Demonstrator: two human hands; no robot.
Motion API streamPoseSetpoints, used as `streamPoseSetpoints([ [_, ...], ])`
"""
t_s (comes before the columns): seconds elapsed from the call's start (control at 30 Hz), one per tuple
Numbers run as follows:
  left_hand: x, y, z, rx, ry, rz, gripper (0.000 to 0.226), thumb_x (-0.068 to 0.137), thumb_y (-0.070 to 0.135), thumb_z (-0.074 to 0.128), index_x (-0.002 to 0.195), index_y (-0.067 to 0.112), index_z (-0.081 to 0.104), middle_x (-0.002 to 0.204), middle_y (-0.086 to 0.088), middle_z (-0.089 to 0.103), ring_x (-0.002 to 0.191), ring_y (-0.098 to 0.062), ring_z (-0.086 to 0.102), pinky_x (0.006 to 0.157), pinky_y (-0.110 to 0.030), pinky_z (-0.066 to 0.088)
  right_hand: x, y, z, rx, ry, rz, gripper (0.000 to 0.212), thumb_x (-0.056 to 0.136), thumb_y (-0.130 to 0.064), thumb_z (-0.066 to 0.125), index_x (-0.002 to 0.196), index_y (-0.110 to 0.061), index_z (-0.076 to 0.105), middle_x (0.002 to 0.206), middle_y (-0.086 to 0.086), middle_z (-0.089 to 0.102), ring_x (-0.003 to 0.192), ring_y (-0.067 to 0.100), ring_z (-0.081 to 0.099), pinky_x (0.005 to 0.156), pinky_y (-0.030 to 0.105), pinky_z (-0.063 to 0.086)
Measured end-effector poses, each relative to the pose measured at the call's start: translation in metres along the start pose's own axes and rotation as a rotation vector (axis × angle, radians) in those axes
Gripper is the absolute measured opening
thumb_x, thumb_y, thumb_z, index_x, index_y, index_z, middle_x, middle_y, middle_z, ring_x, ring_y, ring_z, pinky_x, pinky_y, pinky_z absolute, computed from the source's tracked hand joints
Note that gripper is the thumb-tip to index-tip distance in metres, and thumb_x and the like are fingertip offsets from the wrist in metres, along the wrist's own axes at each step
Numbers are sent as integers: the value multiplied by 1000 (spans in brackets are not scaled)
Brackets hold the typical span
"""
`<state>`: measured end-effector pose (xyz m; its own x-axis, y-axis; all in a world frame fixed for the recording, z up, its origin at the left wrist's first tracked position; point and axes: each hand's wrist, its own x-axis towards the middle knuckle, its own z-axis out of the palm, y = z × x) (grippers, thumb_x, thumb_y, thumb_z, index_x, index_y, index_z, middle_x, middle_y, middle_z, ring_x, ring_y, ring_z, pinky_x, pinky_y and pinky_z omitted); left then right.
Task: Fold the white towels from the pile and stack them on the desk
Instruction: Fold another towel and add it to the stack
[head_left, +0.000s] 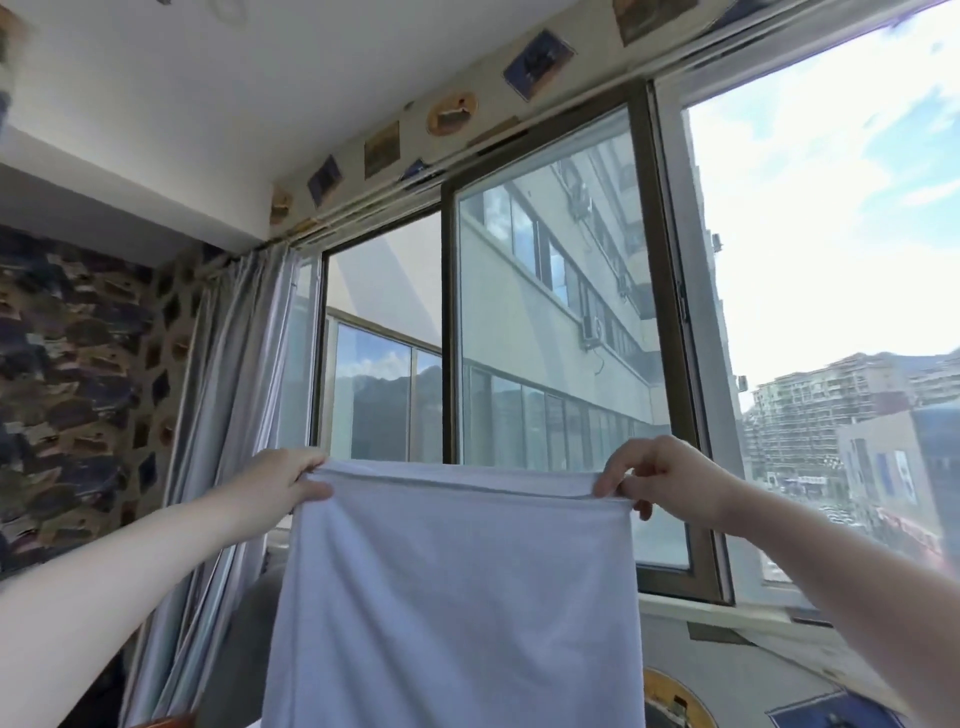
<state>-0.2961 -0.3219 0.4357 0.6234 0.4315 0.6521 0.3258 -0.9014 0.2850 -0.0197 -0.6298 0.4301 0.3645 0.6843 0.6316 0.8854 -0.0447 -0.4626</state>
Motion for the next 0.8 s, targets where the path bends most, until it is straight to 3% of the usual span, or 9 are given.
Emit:
streamPoseSetpoints([
  [0.13, 31, 12, -16, 53, 96, 15, 29, 94, 16, 59, 69, 18, 45, 67, 1, 52, 65, -18, 51, 61, -34, 32, 0, -24, -22, -198, -18, -131, 30, 84, 11, 50, 78, -9, 71, 94, 4, 63, 73, 25, 61, 67, 38, 57],
  [0.2, 46, 15, -21, 39, 130, 16, 31, 97, 17, 55, 69, 15, 40, 68, -4, 50, 64, -23, 48, 59, -34, 28, -3, -40, -30, -293, -46, -214, 40, 80, 15, 49, 73, -19, 68, 96, 2, 62, 79, 19, 62, 69, 36, 56],
  [0.3, 61, 15, -21, 66, 154, 20, 29, 100, 18, 49, 75, 11, 38, 69, -4, 48, 60, -19, 45, 54, -31, 26, -6, -56, -37, -302, -134, -236, 56, 80, 19, 43, 73, -28, 73, 99, -5, 61, 72, 5, 56, 61, 22, 48],
  [0.4, 68, 14, -14, 120, 194, 30, 15, 100, 9, 45, 86, 7, 42, 73, 3, 48, 63, -10, 47, 53, -29, 30, -5, -56, -39, -371, -205, -161, 45, 87, 14, 40, 87, -14, 74, 92, -8, 57, 69, 7, 52, 61, 22, 45],
  [0.53, 73, 15, -5, 136, 234, 63, 22, 99, 10, 45, 80, 20, 41, 73, 4, 50, 68, -15, 49, 51, -27, 29, -9, -52, -38, -279, -172, -66, 31, 87, 4, 43, 68, -7, 65, 85, 15, 58, 65, 20, 50, 61, 32, 44],
  [0.63, 76, 11, -6, 144, 264, 81, 17, 98, 6, 43, 89, 19, 48, 79, 4, 53, 75, -19, 51, 53, -26, 31, -20, -48, -29, -257, -247, -80, 34, 88, -18, 45, 66, 7, 53, 79, 25, 55, 63, 16, 49, 63, 21, 41],
  [0.73, 73, -1, -6, 177, 198, 105, 28, 94, -3, 41, 90, 22, 53, 87, 0, 58, 82, -23, 55, 62, -33, 38, -28, -43, -29, -503, -380, -96, 20, 86, -22, 56, 68, -13, 54, 84, 5, 56, 70, 10, 52, 67, 22, 42],
  [0.8, 70, -8, -1, 217, 165, 108, 36, 90, -7, 41, 79, 26, 47, 80, 2, 55, 75, -19, 53, 60, -31, 37, -20, -44, -39, -641, -345, -112, 23, 89, -21, 61, 69, -27, 51, 86, -3, 57, 74, 8, 56, 72, 26, 47],
])
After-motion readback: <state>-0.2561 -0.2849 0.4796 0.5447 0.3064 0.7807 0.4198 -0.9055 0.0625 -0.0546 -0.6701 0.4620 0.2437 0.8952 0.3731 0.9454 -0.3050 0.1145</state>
